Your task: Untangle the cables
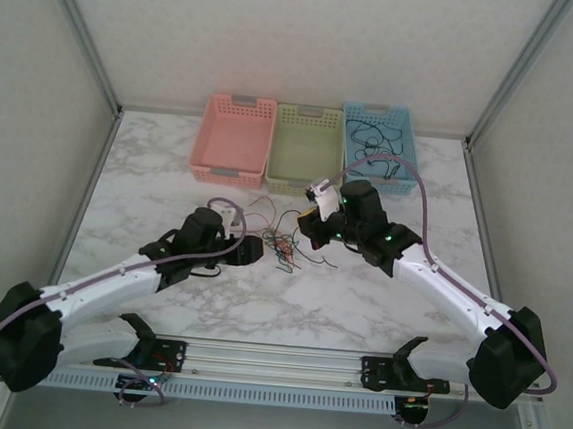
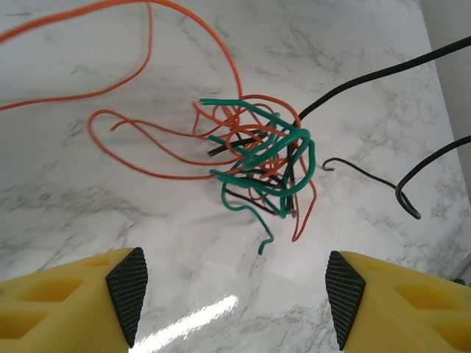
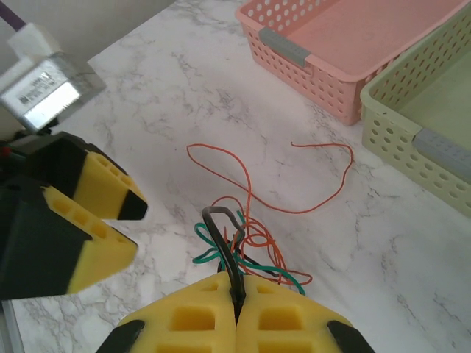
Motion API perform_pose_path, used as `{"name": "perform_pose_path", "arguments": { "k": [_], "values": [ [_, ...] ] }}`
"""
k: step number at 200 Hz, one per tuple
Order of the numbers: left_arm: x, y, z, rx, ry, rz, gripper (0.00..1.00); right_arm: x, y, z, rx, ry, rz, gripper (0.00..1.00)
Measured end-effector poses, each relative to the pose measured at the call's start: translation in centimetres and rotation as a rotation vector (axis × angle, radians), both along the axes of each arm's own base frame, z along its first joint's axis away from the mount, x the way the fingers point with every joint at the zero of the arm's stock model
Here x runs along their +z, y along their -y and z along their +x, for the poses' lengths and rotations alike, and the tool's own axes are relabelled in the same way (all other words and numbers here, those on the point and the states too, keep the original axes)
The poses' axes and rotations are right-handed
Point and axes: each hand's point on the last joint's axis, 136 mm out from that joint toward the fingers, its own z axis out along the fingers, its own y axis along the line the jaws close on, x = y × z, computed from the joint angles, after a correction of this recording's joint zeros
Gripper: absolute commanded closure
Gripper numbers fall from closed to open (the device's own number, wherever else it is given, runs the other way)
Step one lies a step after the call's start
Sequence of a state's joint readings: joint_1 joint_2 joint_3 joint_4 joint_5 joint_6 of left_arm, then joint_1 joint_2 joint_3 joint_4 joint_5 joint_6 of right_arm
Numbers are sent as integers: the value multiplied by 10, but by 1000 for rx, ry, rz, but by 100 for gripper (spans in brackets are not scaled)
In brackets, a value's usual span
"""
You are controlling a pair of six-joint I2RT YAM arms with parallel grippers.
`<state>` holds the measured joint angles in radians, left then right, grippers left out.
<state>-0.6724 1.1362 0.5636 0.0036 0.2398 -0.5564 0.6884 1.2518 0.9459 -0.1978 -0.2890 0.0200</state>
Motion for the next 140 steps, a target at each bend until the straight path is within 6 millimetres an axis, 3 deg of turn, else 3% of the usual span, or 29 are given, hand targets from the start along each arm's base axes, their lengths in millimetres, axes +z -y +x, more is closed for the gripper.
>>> {"name": "perform_pose_path", "arguments": {
  "k": [28, 72, 104, 140],
  "values": [
    [-3, 14, 12, -33, -1, 13, 34, -1, 3, 3, -11, -4, 1, 100],
    [7, 28, 28, -72, 54, 17, 35, -2, 5, 4, -15, -15, 5, 100],
    [7, 36, 35, -98, 65, 19, 45, -2, 6, 4, -17, -25, 12, 100],
    [3, 37, 34, -115, 57, 24, 63, -3, 7, 3, -19, -35, 12, 100]
  ]
}}
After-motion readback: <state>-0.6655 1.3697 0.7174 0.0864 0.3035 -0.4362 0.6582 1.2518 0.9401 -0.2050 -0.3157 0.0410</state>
